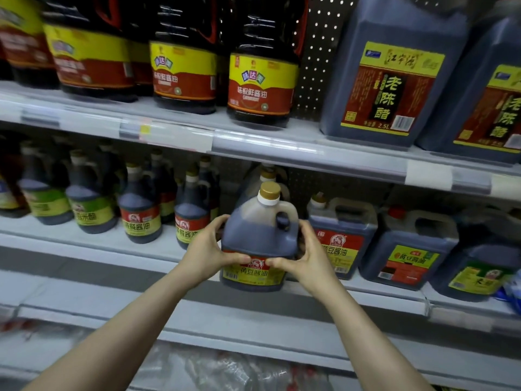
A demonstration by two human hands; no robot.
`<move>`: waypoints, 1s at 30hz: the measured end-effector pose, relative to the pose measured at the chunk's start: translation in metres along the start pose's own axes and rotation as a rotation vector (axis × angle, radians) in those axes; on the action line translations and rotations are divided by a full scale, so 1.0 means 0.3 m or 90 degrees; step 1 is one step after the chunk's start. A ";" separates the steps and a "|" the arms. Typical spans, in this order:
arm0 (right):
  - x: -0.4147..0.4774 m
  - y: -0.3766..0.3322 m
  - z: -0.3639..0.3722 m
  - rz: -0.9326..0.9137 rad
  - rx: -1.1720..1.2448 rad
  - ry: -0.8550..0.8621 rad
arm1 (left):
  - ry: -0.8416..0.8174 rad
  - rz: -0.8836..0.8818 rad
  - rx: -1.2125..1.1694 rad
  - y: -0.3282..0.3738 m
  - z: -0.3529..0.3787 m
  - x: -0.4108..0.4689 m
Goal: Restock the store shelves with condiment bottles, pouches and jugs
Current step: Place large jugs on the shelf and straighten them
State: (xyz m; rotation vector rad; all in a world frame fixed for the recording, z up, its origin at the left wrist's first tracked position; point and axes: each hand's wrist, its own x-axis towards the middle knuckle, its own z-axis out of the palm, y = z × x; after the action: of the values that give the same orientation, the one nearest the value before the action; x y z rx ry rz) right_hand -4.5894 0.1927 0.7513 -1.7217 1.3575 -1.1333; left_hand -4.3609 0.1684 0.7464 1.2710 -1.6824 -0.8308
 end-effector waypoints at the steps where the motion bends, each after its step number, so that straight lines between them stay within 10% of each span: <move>1: 0.012 -0.004 0.010 0.002 -0.006 0.002 | -0.002 0.007 0.005 -0.008 -0.009 0.013; 30: 0.123 0.028 0.075 0.070 -0.052 0.087 | -0.069 0.018 0.019 -0.127 -0.013 0.202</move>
State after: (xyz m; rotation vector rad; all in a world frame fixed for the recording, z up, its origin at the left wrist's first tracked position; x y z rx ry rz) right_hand -4.5689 0.1545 0.7432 -1.6287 1.5818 -1.1651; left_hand -4.3497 0.0999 0.7287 1.2392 -1.8008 -0.8735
